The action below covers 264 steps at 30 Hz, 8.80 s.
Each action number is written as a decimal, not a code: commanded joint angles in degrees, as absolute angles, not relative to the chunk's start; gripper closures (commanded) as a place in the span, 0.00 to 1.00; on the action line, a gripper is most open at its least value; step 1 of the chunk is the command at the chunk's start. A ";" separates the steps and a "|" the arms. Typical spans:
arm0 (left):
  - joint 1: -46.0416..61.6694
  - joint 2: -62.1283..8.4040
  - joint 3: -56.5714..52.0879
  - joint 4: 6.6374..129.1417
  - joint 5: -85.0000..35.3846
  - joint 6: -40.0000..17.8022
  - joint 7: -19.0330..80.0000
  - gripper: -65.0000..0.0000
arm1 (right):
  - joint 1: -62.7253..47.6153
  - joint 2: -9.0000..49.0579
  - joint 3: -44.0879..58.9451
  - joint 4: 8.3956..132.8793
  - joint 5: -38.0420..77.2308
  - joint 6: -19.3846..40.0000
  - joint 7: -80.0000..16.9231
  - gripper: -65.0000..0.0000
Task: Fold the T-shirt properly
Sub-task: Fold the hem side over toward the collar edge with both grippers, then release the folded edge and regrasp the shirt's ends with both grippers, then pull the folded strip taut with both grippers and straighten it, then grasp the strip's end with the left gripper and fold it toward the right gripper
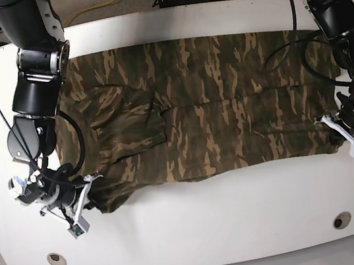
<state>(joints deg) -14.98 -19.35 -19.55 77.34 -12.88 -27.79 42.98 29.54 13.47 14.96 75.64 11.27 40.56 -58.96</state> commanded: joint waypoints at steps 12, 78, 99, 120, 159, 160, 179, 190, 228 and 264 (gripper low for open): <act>1.36 -20.44 -20.79 97.36 -12.35 -27.03 47.08 1.00 | 7.78 14.11 15.78 113.10 11.12 40.00 -68.00 1.00; 11.74 -17.63 -26.51 96.48 -5.14 -40.00 60.09 0.44 | 4.88 18.15 23.78 71.52 25.01 40.00 -49.89 0.65; -4.35 -10.59 -31.69 108.09 -11.82 -40.00 72.92 0.20 | 7.60 17.63 23.43 75.12 25.19 40.00 -51.03 0.65; -7.60 -10.68 -28.44 85.14 -11.82 -40.00 69.14 0.61 | 6.81 16.22 23.43 75.12 25.19 40.00 -50.95 0.65; 1.54 -16.04 -37.85 100.62 -11.82 -40.00 73.27 0.52 | 6.46 16.04 23.87 83.56 25.45 40.00 -55.96 0.41; 2.15 -15.43 -37.23 101.58 -11.82 -40.00 73.27 0.49 | 6.46 16.04 23.87 85.58 25.45 40.00 -57.01 0.37; 0.40 -16.66 -45.93 87.87 -25.80 -40.00 73.19 0.26 | -2.77 12.70 25.01 91.47 37.05 40.00 -63.52 0.32; -4.97 -16.13 -45.58 78.29 -25.89 -40.00 73.19 0.26 | -3.03 13.41 24.92 87.43 37.14 40.00 -61.32 0.33; 7.96 -9.80 -26.42 113.98 -31.78 -40.00 73.54 0.98 | -4.53 13.23 25.01 87.96 37.23 40.00 -61.32 0.33; -0.66 -2.95 13.85 114.15 -21.32 -33.54 77.49 0.33 | -4.00 12.09 25.01 86.55 37.05 40.00 -61.23 0.33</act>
